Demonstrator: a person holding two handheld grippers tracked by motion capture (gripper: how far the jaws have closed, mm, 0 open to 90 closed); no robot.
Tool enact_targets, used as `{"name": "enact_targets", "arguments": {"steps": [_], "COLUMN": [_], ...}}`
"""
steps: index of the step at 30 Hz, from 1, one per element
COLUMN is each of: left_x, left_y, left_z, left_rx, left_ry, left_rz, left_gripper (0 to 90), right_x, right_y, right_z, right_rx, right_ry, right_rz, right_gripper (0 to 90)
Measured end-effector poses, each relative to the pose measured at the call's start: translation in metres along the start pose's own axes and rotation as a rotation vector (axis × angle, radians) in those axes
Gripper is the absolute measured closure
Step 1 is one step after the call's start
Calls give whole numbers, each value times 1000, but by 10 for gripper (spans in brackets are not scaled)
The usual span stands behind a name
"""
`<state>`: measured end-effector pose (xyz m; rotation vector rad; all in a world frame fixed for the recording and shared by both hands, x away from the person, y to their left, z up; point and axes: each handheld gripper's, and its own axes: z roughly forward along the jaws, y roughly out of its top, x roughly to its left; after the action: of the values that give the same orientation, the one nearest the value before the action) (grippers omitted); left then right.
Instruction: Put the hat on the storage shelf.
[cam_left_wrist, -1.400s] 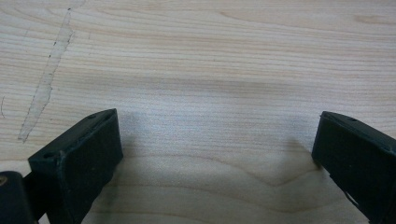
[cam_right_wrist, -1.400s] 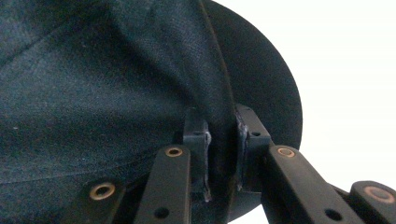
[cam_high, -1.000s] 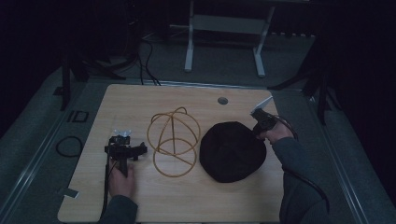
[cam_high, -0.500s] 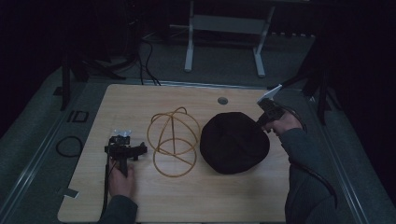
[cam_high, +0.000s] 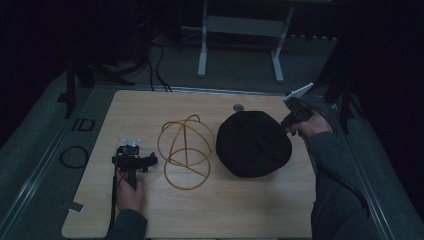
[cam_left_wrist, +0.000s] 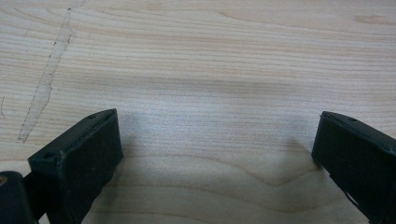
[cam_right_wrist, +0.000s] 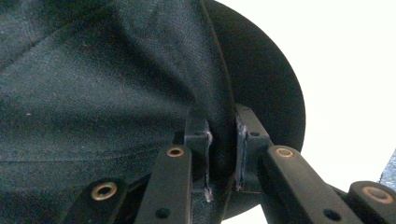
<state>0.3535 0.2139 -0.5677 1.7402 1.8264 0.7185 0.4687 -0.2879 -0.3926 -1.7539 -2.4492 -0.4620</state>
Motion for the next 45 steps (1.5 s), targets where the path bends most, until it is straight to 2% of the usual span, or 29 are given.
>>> {"name": "enact_targets", "arguments": {"steps": [11, 26, 45], "left_x": [0, 0, 0], "left_y": [0, 0, 0], "left_z": [0, 0, 0], "left_rx": [-1, 0, 1], "left_ry": [0, 0, 0], "left_rz": [-1, -1, -1], "left_gripper": [12, 12, 12], "right_x": [2, 10, 9], "right_y": [0, 4, 2], "right_z": [-22, -41, -66], "right_rx": [-5, -28, -61], "right_ry": [-11, 15, 51], "right_rz": [-2, -14, -14], "right_gripper": [781, 775, 774]}}
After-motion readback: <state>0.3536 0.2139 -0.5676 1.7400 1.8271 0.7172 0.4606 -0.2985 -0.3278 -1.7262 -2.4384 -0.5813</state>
